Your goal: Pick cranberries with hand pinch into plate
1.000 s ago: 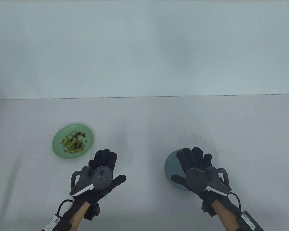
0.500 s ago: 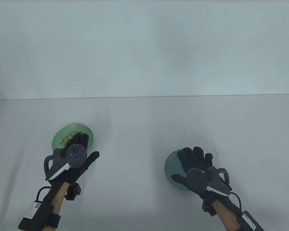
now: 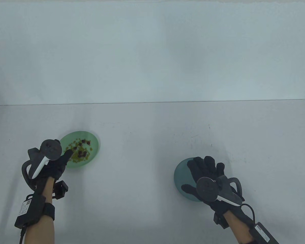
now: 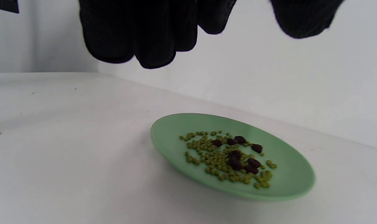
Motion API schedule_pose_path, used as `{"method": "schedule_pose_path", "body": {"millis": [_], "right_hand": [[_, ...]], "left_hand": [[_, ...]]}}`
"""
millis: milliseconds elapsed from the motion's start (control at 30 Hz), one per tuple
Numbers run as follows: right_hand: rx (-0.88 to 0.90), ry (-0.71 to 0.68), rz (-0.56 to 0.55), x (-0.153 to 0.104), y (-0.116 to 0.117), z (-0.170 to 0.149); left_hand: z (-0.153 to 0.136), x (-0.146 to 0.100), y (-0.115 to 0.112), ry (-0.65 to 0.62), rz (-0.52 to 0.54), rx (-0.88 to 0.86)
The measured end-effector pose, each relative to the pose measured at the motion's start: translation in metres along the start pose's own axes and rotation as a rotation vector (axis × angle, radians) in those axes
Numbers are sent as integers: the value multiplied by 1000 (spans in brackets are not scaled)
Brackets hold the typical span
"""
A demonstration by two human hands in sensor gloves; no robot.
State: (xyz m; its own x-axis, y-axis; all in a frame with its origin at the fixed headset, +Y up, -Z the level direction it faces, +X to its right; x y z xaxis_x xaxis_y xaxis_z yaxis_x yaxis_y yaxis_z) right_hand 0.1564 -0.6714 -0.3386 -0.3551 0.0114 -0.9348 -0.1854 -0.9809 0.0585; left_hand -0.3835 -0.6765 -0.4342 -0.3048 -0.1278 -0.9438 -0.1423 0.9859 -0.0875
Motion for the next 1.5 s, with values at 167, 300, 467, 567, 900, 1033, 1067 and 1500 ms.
{"method": "schedule_pose_path", "body": {"millis": [167, 300, 467, 567, 900, 1033, 1067, 1500], "right_hand": [[-2, 5, 2, 0, 0, -1], [-5, 8, 6, 0, 0, -1], [-6, 13, 12, 1, 1, -2], [-7, 17, 15, 1, 1, -2], [-8, 31, 28, 1, 2, -5], [0, 31, 35, 1, 3, -5], [1, 31, 36, 1, 3, -5], [-1, 22, 24, 2, 3, -5]], "left_hand": [[-15, 18, -22, 114, -61, -28], [-23, 27, -37, 198, -98, -51], [-29, 36, -55, 266, -141, -59], [-31, 40, -63, 293, -170, -79], [-30, 50, -70, 389, -172, -34], [-34, 48, -70, 440, -169, -121], [-35, 48, -70, 451, -168, -134], [-55, 29, -77, 506, -140, -573]]}}
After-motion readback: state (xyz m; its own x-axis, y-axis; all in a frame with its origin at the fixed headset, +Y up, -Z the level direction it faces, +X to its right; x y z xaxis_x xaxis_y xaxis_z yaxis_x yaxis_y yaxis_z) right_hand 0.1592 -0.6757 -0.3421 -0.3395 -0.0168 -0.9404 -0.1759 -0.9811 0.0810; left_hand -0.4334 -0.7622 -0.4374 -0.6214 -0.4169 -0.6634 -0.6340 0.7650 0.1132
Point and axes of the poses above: the tracker on the back of each hand, its own z axis roughly to the thumb side, its own x axis roughly from the wrist to the fingertips, y = z × x, the point moved 3 cm from there along x, roughly from the wrist to the fingertips, and after that the axes turned 7 degrees about x, right-handed, at the moved point
